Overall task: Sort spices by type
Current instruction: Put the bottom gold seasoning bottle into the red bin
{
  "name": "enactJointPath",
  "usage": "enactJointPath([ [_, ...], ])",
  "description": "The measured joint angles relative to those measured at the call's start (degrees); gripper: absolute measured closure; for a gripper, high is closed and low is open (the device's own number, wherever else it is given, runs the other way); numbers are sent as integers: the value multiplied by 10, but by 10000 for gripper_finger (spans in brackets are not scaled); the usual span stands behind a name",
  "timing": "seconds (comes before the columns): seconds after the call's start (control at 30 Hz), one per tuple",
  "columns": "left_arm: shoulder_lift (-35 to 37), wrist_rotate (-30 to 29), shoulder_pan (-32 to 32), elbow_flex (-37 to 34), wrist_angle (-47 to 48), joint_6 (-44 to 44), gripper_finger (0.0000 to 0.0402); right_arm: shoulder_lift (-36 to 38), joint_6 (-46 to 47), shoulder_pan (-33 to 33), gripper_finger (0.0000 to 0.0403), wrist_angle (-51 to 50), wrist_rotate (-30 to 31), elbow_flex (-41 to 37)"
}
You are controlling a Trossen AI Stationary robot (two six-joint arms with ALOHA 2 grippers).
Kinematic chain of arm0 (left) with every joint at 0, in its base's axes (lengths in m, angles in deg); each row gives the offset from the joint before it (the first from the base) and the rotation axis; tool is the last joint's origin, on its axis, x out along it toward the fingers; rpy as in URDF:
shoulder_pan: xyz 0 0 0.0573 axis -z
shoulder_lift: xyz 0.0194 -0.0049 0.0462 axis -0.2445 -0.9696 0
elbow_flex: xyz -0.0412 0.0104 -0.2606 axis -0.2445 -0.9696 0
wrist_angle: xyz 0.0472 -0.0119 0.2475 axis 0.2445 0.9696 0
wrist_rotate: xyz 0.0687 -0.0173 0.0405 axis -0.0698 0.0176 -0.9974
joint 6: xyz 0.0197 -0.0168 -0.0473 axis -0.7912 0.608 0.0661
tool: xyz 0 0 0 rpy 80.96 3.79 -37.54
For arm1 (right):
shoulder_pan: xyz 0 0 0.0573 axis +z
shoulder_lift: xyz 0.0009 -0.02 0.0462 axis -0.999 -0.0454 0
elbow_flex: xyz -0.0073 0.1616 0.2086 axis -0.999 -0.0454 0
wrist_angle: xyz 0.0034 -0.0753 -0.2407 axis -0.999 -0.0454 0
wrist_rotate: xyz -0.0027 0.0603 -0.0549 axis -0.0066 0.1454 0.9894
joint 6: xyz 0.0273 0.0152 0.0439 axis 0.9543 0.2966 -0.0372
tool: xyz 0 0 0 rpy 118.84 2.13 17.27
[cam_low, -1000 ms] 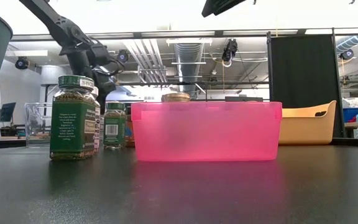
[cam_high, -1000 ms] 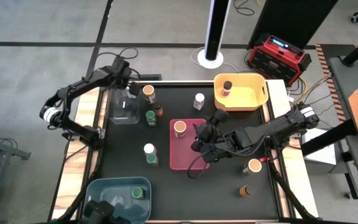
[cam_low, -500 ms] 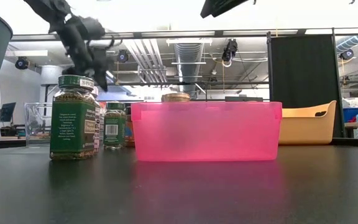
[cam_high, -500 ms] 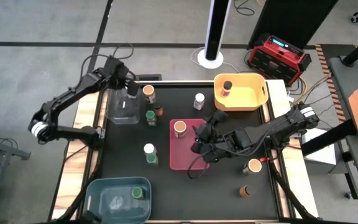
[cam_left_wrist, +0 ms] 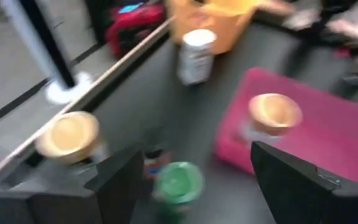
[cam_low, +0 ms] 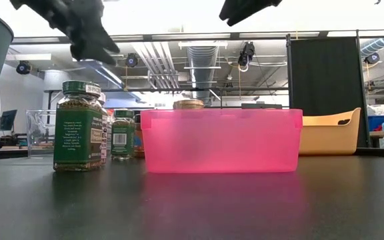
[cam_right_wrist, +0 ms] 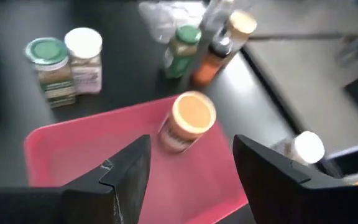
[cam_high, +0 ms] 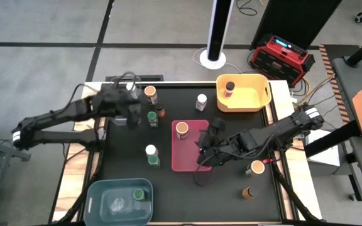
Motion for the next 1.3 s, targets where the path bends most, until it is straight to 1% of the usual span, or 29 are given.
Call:
enactJointPath([
  [0.07, 23, 0, 44, -24, -28, 12, 125, 1, 39, 0, 184, -21, -16, 0],
  [0.17, 44, -8, 102, -52, -72, 25, 125, 10, 128, -2, 184, -73, -36, 0],
  [0.3, 53, -68, 164, -69, -98, 37, 125, 17, 239, -3, 184, -170, -86, 17],
  [0.37, 50, -102, 184, -73, -94, 43, 125, 17, 285, -3, 184, -213, -121, 25],
  [0.43, 47, -120, 197, -75, -97, 46, 125, 17, 324, -3, 184, -246, -157, 28],
  [0.57, 41, -124, 204, -77, -106, 47, 125, 17, 372, -3, 184, -277, -211, 29],
  [0.77, 22, -124, 205, -66, -108, 55, 126, 17, 402, -3, 184, -305, -259, 29],
  [0.97, -4, -119, 205, -55, -108, 57, 126, 17, 465, 1, 184, -401, -359, 29],
  [1.13, -26, -119, 205, -49, -108, 57, 126, 24, 517, 25, 183, -447, -451, 30],
  [1.2, -33, -119, 205, -49, -108, 57, 126, 34, 546, 43, 178, -448, -472, 30],
  [1.3, -40, -119, 205, -49, -108, 57, 126, 58, 604, 69, 156, -449, -486, 27],
])
